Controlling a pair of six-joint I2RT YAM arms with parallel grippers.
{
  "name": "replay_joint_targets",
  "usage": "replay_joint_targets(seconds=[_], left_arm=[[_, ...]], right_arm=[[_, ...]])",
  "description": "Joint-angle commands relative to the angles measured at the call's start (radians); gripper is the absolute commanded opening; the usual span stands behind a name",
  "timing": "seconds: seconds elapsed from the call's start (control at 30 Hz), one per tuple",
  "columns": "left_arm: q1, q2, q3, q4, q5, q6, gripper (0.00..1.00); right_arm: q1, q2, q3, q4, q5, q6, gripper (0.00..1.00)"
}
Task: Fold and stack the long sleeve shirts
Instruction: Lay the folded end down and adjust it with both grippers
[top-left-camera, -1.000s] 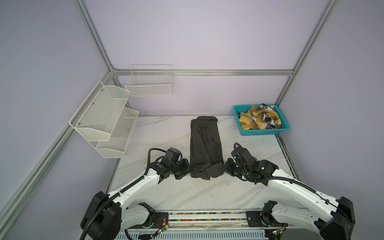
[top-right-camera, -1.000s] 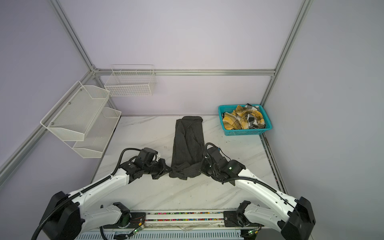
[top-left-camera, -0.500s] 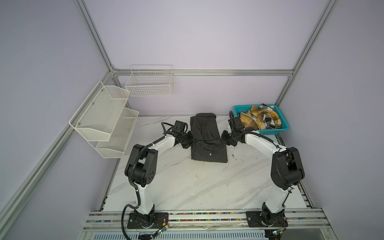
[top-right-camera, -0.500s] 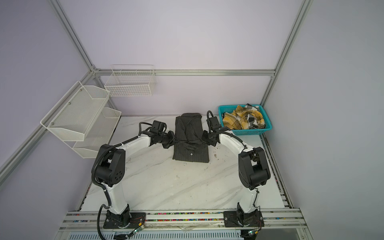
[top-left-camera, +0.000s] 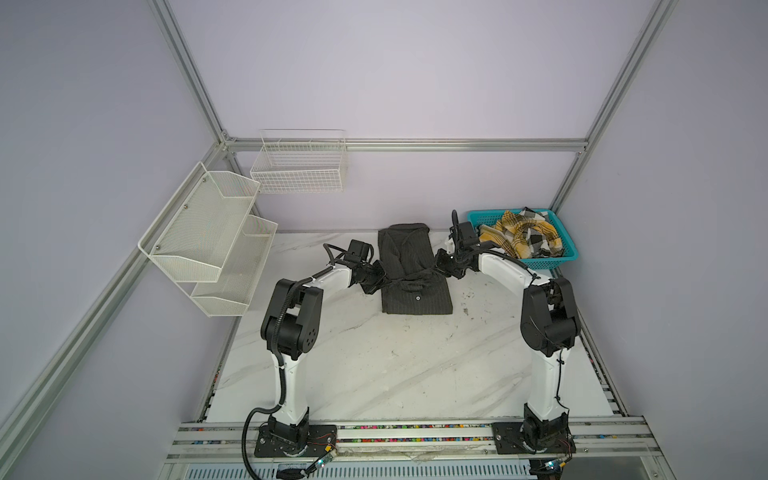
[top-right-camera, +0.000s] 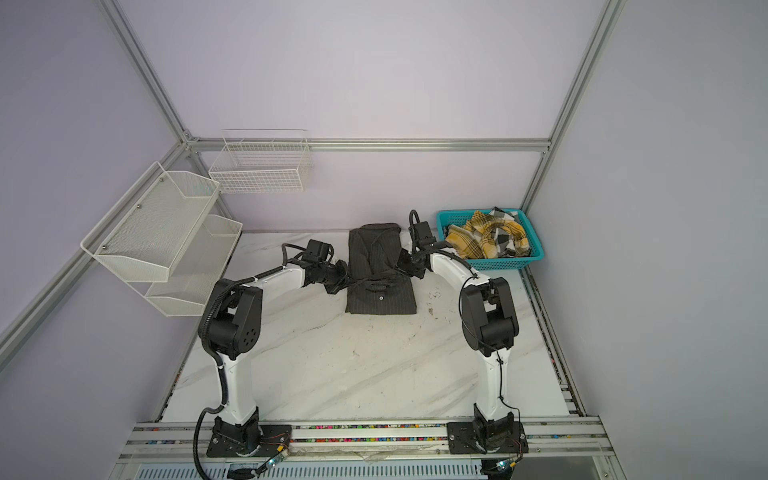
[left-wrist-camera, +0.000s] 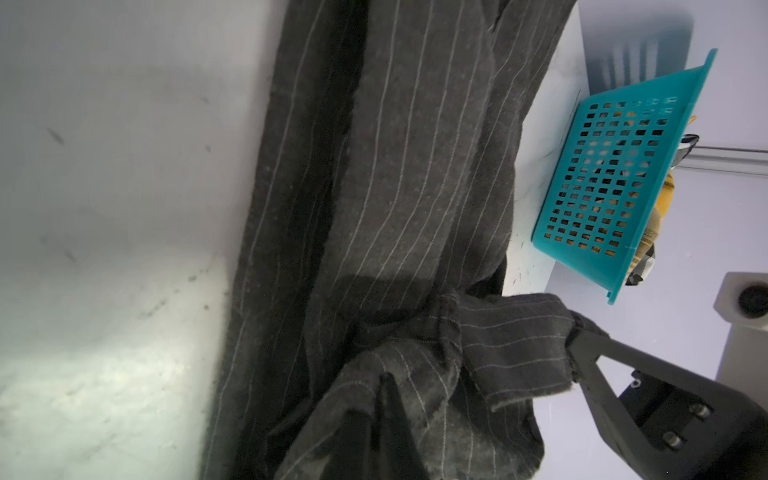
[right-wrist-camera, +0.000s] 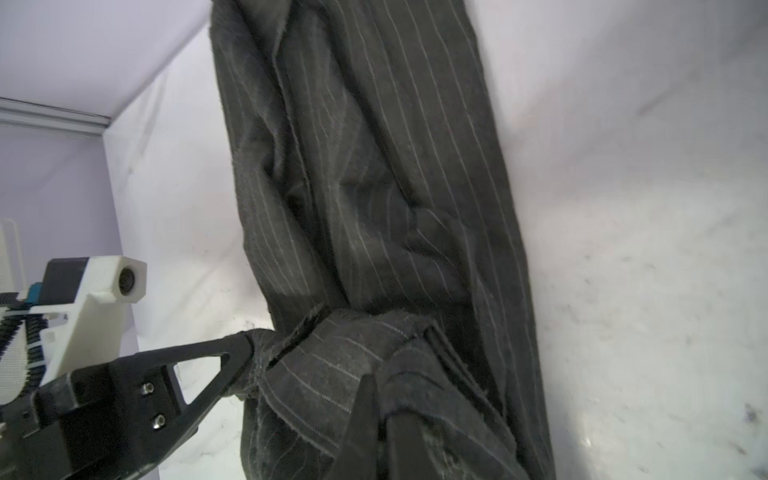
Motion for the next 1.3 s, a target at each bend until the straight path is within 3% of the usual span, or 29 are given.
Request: replay_joint_targets(seconds=[0.0,0.07,0.3,0.37,0.53,0.73,0.83,0.97,1.27], left_arm=[[0.036,0.084,0.18,0.024,0.019,-0.005,0.42],[0.045,0.094,0.207,0.018,0.001,0.004,0.5],[0.053,0.002,0.222,0.017,0.009,0.003,0.69],[0.045,-0.044,0.205,-0.022,-0.005,0.024,0.66],[-0.021,-0.138,0.075,-0.046,-0.009,0.06,0.43],[-0.097,-0.121,0.044,-0.061,0.003,0.098,0.2],[-0.094,-0.113,-0.027,-0.012,-0.001,0.078,0.15],[-0.094,-0.104,-0.049,-0.043,0.012,0.097,0.12],[-0.128,-0.105,-0.301,0.021,0.054,0.087,0.03]], right_arm=[[-0.006,0.102,0.081,0.013,-0.018,-0.023,0.19],[-0.006,0.141,0.141,0.013,-0.032,-0.029,0.48],[-0.049,0.126,0.236,-0.036,0.016,-0.019,0.61],[-0.05,0.087,0.209,-0.06,0.043,-0.041,0.62],[-0.031,-0.073,-0.013,-0.025,0.106,-0.066,0.63],[0.047,-0.153,-0.199,0.04,0.079,-0.056,0.41],[0.066,-0.135,-0.229,0.074,0.048,-0.054,0.28],[0.073,-0.093,-0.248,0.095,0.019,-0.058,0.24],[0.081,-0.156,-0.466,0.182,0.015,-0.006,0.19]])
